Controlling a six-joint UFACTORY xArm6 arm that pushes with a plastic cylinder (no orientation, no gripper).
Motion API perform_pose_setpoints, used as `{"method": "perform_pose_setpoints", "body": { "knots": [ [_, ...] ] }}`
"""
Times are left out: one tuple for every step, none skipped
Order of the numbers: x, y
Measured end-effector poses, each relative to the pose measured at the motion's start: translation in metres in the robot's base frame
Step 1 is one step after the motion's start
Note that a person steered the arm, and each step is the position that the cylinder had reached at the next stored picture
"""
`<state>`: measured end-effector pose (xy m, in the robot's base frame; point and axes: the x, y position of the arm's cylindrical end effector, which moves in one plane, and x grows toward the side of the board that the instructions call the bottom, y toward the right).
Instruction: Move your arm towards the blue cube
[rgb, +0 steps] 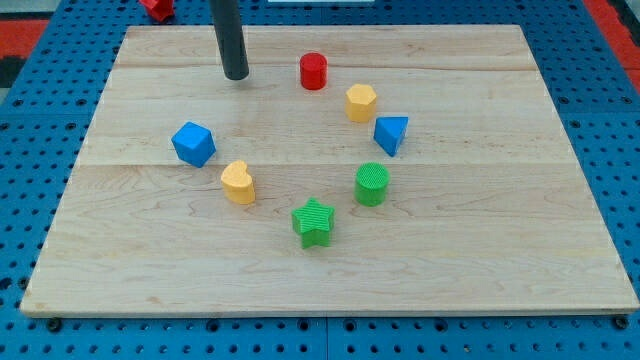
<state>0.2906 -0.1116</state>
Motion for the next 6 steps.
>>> {"method": "perform_pose_setpoints", "body": {
  "knots": [
    [0.000,0.002],
    [0.000,0.002],
    [0.011,-0.018],
    [0.031,-0.105],
    [0.111,-0.158],
    [0.142,-0.120]
  ]
}}
